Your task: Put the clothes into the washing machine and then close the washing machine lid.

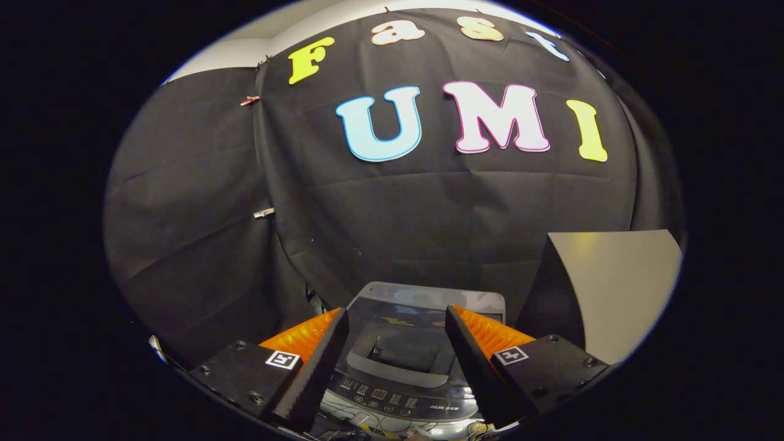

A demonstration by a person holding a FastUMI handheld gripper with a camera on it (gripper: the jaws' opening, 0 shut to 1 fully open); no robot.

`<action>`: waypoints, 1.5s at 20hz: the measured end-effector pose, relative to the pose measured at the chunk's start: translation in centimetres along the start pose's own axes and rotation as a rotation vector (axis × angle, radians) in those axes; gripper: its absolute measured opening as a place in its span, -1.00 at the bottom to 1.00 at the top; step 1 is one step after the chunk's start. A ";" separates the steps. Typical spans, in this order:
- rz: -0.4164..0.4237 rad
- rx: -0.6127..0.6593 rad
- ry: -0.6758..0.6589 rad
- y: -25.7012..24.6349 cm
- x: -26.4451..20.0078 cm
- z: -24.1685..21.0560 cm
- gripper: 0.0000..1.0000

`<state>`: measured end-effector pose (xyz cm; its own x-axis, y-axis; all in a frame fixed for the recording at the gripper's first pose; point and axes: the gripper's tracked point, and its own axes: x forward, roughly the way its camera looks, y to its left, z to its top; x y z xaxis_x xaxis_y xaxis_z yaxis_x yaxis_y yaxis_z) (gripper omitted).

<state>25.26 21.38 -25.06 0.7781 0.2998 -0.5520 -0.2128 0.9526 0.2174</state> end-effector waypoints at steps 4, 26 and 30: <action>0.016 -0.029 -0.084 0.0 -5.0 2.4 0.98; -0.205 -0.199 -0.523 -6.8 -33.6 5.9 0.96; -0.271 -0.178 -0.558 -7.6 -35.8 4.5 0.96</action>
<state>1.70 3.14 -3.30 0.9982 0.0213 -0.0566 -0.0233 0.9991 -0.0346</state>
